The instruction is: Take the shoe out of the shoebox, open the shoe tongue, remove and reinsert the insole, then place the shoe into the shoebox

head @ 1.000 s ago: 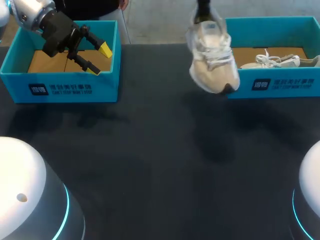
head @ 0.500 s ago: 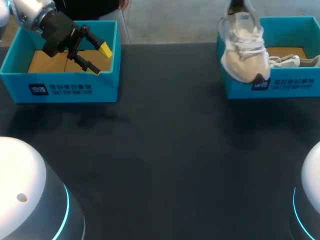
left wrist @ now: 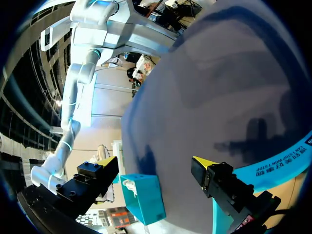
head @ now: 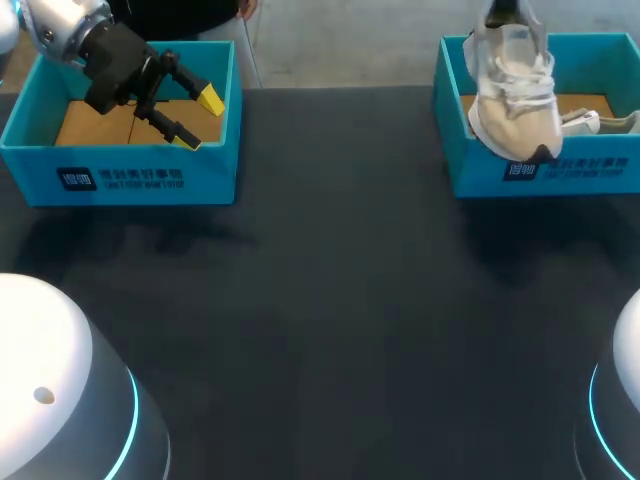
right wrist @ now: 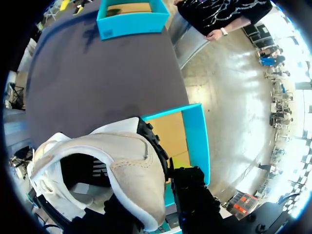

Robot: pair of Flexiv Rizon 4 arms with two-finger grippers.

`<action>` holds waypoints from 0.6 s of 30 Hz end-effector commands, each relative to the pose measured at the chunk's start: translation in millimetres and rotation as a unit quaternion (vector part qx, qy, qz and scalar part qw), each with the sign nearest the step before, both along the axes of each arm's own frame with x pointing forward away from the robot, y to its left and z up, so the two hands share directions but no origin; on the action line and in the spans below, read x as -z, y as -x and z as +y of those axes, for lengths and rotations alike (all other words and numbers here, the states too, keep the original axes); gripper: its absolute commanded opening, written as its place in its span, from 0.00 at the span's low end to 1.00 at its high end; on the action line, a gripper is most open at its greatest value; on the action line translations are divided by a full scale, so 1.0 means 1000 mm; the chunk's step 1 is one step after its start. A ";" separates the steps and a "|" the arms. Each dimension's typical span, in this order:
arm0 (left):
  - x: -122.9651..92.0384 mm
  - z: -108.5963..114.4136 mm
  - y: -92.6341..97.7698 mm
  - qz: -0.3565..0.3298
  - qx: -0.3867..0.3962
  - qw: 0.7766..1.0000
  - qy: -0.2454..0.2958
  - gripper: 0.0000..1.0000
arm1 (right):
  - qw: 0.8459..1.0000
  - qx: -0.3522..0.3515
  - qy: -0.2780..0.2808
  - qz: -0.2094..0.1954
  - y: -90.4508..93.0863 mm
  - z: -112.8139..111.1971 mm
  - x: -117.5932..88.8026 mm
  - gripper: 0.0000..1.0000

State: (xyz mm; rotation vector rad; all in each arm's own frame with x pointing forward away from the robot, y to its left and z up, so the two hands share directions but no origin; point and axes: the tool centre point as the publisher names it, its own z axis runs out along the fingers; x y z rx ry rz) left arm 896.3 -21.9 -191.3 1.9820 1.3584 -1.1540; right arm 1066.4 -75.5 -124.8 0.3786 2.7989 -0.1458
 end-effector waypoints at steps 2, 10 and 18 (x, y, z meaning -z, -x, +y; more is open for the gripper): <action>0.000 0.000 0.000 -0.001 0.000 1.000 -0.001 1.00 | 1.000 -0.001 -0.001 -0.001 0.002 -0.001 -0.001 0.00; 0.000 0.000 0.000 -0.001 0.000 1.000 -0.001 1.00 | 1.000 -0.001 -0.001 -0.001 0.002 -0.001 -0.001 0.00; 0.000 0.000 0.000 -0.001 0.000 1.000 -0.001 1.00 | 1.000 0.007 -0.002 0.007 -0.017 -0.027 -0.001 0.00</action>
